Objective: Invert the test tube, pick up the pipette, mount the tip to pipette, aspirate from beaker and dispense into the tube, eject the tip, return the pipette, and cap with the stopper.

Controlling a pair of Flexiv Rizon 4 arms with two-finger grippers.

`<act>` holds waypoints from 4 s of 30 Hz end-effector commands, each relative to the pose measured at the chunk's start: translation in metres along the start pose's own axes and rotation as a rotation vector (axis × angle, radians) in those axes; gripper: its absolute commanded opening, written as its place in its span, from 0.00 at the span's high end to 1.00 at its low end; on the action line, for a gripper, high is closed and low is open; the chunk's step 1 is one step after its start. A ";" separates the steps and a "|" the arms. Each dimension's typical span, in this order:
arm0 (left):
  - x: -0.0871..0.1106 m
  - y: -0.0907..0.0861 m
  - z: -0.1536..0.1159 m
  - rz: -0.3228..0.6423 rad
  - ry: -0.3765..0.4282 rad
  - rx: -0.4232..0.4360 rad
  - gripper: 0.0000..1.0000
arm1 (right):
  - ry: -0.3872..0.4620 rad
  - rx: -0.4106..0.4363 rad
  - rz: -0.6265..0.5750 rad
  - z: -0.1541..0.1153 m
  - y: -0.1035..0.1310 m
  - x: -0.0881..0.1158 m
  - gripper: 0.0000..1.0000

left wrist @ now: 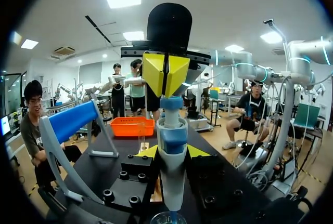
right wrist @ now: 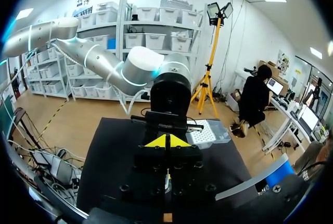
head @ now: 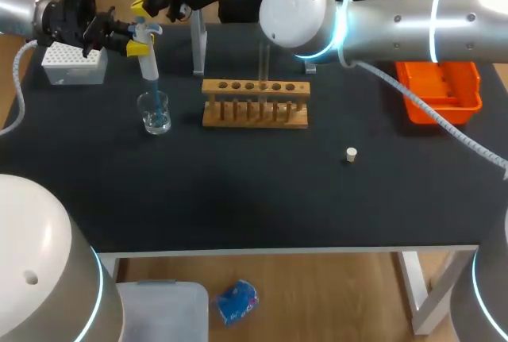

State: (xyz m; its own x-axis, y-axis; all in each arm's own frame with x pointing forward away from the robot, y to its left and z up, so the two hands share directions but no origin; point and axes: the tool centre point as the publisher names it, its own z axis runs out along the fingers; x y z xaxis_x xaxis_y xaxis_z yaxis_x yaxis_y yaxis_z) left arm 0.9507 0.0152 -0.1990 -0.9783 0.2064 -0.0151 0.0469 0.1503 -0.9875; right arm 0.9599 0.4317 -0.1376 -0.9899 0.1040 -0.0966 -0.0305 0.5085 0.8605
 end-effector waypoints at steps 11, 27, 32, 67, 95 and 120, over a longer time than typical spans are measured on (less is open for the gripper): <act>-0.002 -0.002 -0.002 0.002 0.008 0.002 1.00 | 0.007 0.017 0.016 0.007 -0.012 0.001 1.00; -0.002 -0.002 -0.002 0.002 0.008 0.002 1.00 | 0.012 0.022 0.024 0.008 -0.014 0.002 1.00; -0.002 -0.002 -0.002 0.002 0.008 0.002 1.00 | 0.009 0.009 0.014 0.003 -0.007 0.001 1.00; -0.002 -0.002 -0.002 0.002 0.008 0.002 1.00 | -0.054 -0.064 -0.027 -0.086 0.003 -0.006 0.00; -0.002 -0.002 -0.002 0.002 0.008 0.002 1.00 | -0.085 -0.073 -0.033 -0.237 -0.113 -0.028 0.00; -0.002 -0.002 -0.002 0.002 0.008 0.002 1.00 | -0.047 -0.144 0.042 -0.242 -0.221 -0.004 0.00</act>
State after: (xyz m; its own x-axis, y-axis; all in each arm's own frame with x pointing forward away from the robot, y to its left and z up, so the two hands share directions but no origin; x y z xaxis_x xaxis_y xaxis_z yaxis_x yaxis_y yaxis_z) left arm 0.9519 0.0150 -0.1972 -0.9780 0.2077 -0.0172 0.0487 0.1475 -0.9879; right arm 0.9368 0.1125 -0.1992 -0.9834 0.1632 -0.0788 -0.0097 0.3867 0.9222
